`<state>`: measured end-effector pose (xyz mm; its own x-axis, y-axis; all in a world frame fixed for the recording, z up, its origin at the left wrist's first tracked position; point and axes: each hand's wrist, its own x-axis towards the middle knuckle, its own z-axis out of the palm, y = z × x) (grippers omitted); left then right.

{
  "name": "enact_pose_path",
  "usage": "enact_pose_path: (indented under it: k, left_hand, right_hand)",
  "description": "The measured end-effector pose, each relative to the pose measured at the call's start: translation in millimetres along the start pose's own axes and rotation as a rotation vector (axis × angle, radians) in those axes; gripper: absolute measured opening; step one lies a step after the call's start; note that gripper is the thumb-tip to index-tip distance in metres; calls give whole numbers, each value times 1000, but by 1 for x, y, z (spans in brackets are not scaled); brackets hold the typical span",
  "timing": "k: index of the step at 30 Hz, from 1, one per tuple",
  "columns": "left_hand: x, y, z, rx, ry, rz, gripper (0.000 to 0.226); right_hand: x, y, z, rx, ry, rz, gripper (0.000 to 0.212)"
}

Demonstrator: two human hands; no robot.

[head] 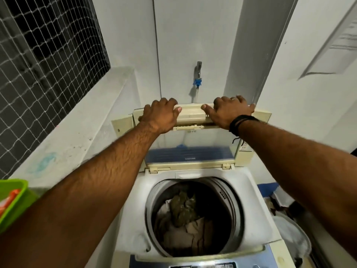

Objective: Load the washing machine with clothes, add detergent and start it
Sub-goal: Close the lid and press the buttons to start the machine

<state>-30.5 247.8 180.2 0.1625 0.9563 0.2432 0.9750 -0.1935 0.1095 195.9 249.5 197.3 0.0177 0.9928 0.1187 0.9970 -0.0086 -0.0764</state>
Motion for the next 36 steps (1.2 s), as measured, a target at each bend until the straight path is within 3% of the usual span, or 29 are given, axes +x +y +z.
enact_pose_path:
  k: [6, 9, 17, 24, 31, 36]
  left_hand:
    - [-21, 10, 2, 36, -15, -28, 55]
    - [-37, 12, -3, 16, -45, -16, 58]
    - [-142, 35, 1, -11, -82, -21, 52]
    - [-245, 49, 40, 0, -341, -31, 52]
    - [-301, 73, 90, 37, -547, -114, 38]
    - [-321, 71, 128, 24, -672, -133, 48]
  right_hand:
    - [-21, 7, -5, -43, 31, -123, 78]
    - [-32, 15, -6, -13, -42, -176, 82]
    - [-117, 37, -6, 190, -313, -412, 54]
    - [-202, 48, 58, 166, -470, -512, 46]
    - [-266, 53, 131, -21, -440, -479, 29]
    - [-291, 51, 179, -56, -474, -349, 25]
